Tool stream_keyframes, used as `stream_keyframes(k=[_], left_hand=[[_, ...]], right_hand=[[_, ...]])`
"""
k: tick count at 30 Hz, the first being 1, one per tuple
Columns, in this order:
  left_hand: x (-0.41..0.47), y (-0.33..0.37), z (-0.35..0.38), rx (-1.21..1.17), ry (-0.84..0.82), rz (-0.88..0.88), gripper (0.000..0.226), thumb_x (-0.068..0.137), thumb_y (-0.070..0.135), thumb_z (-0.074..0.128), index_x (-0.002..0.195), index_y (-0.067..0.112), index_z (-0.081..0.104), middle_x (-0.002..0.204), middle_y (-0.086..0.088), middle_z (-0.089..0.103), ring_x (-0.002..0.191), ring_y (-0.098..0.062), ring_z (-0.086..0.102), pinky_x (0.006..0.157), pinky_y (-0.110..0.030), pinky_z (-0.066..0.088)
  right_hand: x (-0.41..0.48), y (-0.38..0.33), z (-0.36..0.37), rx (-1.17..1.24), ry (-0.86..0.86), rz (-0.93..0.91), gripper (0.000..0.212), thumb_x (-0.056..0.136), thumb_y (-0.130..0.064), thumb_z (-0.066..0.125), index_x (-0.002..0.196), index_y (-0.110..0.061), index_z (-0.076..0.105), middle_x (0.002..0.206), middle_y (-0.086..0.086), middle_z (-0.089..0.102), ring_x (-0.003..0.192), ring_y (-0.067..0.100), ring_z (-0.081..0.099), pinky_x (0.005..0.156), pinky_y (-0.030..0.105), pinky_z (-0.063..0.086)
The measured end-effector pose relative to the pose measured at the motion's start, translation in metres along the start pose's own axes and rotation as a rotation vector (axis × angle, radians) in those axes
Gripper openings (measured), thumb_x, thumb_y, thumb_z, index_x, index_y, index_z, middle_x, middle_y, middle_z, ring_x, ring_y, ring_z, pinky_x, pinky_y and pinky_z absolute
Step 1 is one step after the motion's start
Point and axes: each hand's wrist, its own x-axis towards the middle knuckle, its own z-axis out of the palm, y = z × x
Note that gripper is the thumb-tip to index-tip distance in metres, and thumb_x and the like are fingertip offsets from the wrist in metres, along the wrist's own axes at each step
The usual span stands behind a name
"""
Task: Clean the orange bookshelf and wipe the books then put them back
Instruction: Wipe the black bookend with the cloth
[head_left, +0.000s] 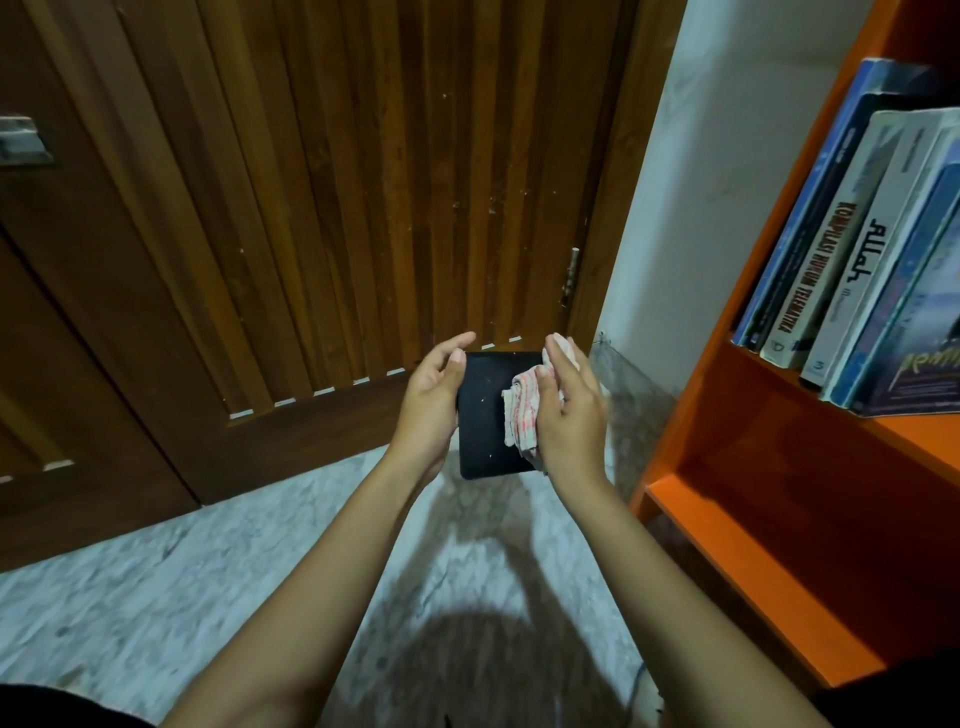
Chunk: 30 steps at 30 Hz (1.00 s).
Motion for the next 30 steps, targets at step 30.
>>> stream_keyframes(k=[30], left_hand=[[0.002, 0.011, -0.005, -0.400, 0.014, -0.059, 0.033, 0.102, 0.016, 0.031, 0.128, 0.016, 0.052, 0.108, -0.012, 0.062, 0.101, -0.021, 0.062, 0.087, -0.034, 0.052]], right_hand=[[0.029, 0.010, -0.017, -0.289, -0.439, -0.917, 0.044, 0.085, 0.004, 0.051, 0.128, -0.003, 0.055, 0.137, 0.014, 0.051, 0.130, 0.026, 0.045, 0.109, 0.042, 0.037]])
